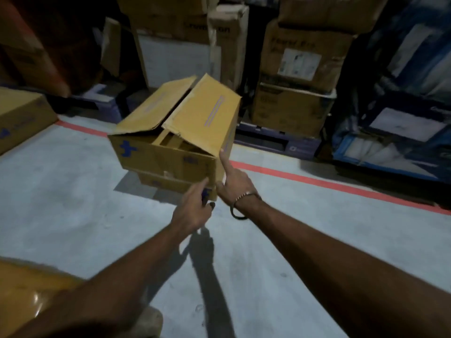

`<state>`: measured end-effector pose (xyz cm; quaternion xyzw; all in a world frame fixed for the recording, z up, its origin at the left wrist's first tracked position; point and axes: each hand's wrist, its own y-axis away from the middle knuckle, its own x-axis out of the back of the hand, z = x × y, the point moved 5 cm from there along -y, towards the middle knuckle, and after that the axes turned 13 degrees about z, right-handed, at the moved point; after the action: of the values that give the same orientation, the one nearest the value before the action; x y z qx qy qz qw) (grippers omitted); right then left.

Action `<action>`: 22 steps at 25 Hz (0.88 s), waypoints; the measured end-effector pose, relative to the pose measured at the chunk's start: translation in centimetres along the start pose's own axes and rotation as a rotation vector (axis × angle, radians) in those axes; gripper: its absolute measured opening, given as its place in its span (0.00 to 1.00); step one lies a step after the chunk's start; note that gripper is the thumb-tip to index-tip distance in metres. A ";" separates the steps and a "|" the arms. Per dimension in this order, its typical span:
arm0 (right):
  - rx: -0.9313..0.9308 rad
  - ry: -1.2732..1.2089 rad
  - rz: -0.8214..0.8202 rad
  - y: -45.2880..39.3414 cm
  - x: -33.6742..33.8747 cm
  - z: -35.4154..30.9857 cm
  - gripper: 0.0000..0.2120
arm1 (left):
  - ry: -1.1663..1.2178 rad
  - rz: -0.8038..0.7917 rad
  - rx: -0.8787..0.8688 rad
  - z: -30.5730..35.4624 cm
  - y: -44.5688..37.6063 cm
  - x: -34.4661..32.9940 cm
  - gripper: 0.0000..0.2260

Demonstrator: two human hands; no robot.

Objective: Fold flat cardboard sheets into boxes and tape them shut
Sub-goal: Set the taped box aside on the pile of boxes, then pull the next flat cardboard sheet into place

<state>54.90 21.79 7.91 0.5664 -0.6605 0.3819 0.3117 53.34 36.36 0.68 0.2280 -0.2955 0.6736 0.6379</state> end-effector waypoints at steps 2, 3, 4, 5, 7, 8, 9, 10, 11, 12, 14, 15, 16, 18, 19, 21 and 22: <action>-0.093 -0.010 -0.040 5.1 2.7 2.7 0.42 | -0.074 -0.109 0.010 3.2 3.3 -1.0 0.31; -0.161 -0.003 -0.070 8.3 4.2 4.8 0.42 | -0.134 -0.163 0.014 5.1 5.7 -2.0 0.32; -0.229 0.004 -0.109 12.0 5.5 7.1 0.42 | -0.180 -0.219 0.041 6.9 8.6 -2.9 0.32; -0.302 0.017 -0.154 16.0 6.5 9.7 0.43 | -0.192 -0.258 0.083 8.9 12.0 -3.8 0.32; -0.446 0.049 -0.245 24.4 8.4 15.2 0.44 | -0.126 -0.321 0.169 12.4 19.7 -6.4 0.31; -0.515 0.056 -0.282 28.6 9.3 18.1 0.44 | -0.079 -0.369 0.193 13.8 23.9 -8.3 0.31; -0.578 0.068 -0.311 32.3 10.0 20.7 0.44 | -0.033 -0.418 0.215 14.7 28.1 -10.3 0.31; -0.638 0.082 -0.334 35.6 10.6 23.1 0.44 | -0.009 -0.466 0.213 14.9 32.0 -12.4 0.32; -0.697 0.090 -0.354 39.1 11.4 25.7 0.43 | -0.012 -0.508 0.179 15.1 36.1 -14.8 0.33; -0.756 0.091 -0.367 42.3 12.2 28.3 0.42 | -0.025 -0.558 0.123 15.1 40.0 -17.3 0.35; -0.883 0.119 -0.380 47.9 13.4 33.9 0.42 | -0.092 -0.715 0.009 15.7 46.2 -21.4 0.36; -0.946 0.126 -0.376 50.3 13.8 36.8 0.41 | -0.119 -0.774 -0.022 16.4 48.5 -23.0 0.33; -1.011 0.137 -0.361 52.0 14.1 39.6 0.40 | -0.131 -0.819 -0.056 17.8 50.0 -24.3 0.31; -1.162 0.134 -0.289 54.3 14.3 44.3 0.36 | -0.146 -0.868 -0.109 20.1 51.9 -27.1 0.30; -1.229 0.117 -0.235 54.8 14.3 45.7 0.34 | -0.137 -0.862 -0.102 21.0 52.1 -28.4 0.29; -1.367 0.166 -0.130 56.4 14.2 48.7 0.34 | -0.106 -0.851 0.019 22.0 52.4 -32.2 0.28; -1.434 0.242 -0.107 57.6 14.0 49.7 0.34 | -0.103 -0.853 0.093 22.5 52.7 -33.8 0.28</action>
<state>-3.17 -24.12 -14.55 0.2082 -0.6806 -0.1007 0.6952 2.19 -4.26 -11.91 0.3917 -0.1757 0.3499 0.8326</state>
